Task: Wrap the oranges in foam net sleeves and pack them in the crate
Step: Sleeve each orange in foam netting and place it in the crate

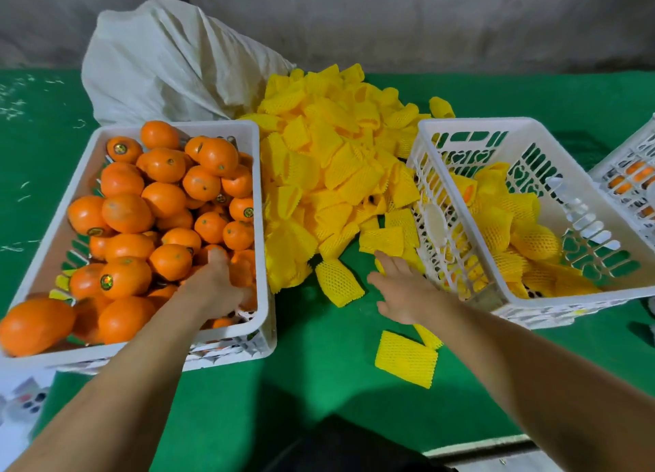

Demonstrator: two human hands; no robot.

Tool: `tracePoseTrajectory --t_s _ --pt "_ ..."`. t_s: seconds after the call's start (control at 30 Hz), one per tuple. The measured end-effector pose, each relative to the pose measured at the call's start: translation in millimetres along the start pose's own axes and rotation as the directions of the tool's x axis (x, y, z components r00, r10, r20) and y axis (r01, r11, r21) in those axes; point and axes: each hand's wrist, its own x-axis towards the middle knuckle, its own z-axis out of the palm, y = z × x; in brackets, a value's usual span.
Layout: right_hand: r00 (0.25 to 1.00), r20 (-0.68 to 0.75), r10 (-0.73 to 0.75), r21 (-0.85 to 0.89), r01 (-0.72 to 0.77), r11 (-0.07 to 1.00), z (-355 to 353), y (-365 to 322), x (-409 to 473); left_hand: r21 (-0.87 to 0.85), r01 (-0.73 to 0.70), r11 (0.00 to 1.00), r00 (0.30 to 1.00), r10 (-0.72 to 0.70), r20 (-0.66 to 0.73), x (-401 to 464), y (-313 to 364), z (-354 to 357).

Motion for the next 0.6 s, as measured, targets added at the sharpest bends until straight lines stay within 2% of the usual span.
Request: tracePoseTrajectory --t_s 0.03,0.07,0.13,0.2,0.27,0.33,0.4,0.43,0.5,0.57,0.6 --pt "0.996 0.069 -0.056 0.015 0.055 0.998 7.3 -7.7 2.7 -0.107 -0.032 0.994 0.996 0.022 -0.086 -0.7 -3.4 -2.1" --pt "0.985 0.141 -0.102 0.010 0.101 0.995 13.1 -14.7 5.8 -0.188 -0.118 0.975 0.969 0.072 -0.236 -4.7 -3.1 -3.1" --pt "0.962 0.240 -0.128 -0.046 0.143 0.989 19.9 -27.1 10.3 -0.318 -0.364 0.876 0.860 0.184 -0.477 -16.2 4.0 3.3" --pt "0.966 0.239 -0.098 -0.036 0.110 0.993 22.2 -37.2 14.7 -0.347 -0.570 0.745 0.743 0.286 -0.606 -31.8 19.2 16.6" --pt "0.981 0.175 -0.083 0.022 0.080 0.997 19.6 -44.7 16.6 -0.390 -0.615 0.685 0.746 0.346 -0.569 -42.3 33.5 29.1" --pt "0.997 -0.018 -0.076 0.116 0.077 0.990 12.8 -48.1 17.3 -0.373 -0.627 0.684 0.757 0.424 -0.497 -45.6 45.4 41.0" --pt "0.966 -0.254 0.043 0.368 0.056 0.928 5.6 -52.7 18.2 -0.165 -0.651 0.741 0.716 0.528 -0.456 -44.1 53.6 51.9" --pt "0.933 -0.320 0.166 0.554 0.042 0.831 1.0 -57.5 17.0 -0.012 -0.653 0.757 0.684 0.583 -0.439 -41.6 55.8 56.2" --pt "0.878 -0.295 0.378 0.871 0.085 0.483 -9.6 -68.3 13.2 0.205 -0.614 0.762 0.661 0.638 -0.394 -37.8 57.9 60.6" --pt "0.856 -0.216 0.469 0.976 0.169 0.140 -21.0 -80.0 9.0 0.258 -0.582 0.771 0.676 0.635 -0.373 -33.4 57.1 61.7" --pt "0.853 -0.183 0.490 0.980 0.199 0.019 -26.2 -85.8 7.8 0.245 -0.580 0.777 0.685 0.627 -0.370 -31.8 56.8 61.2"
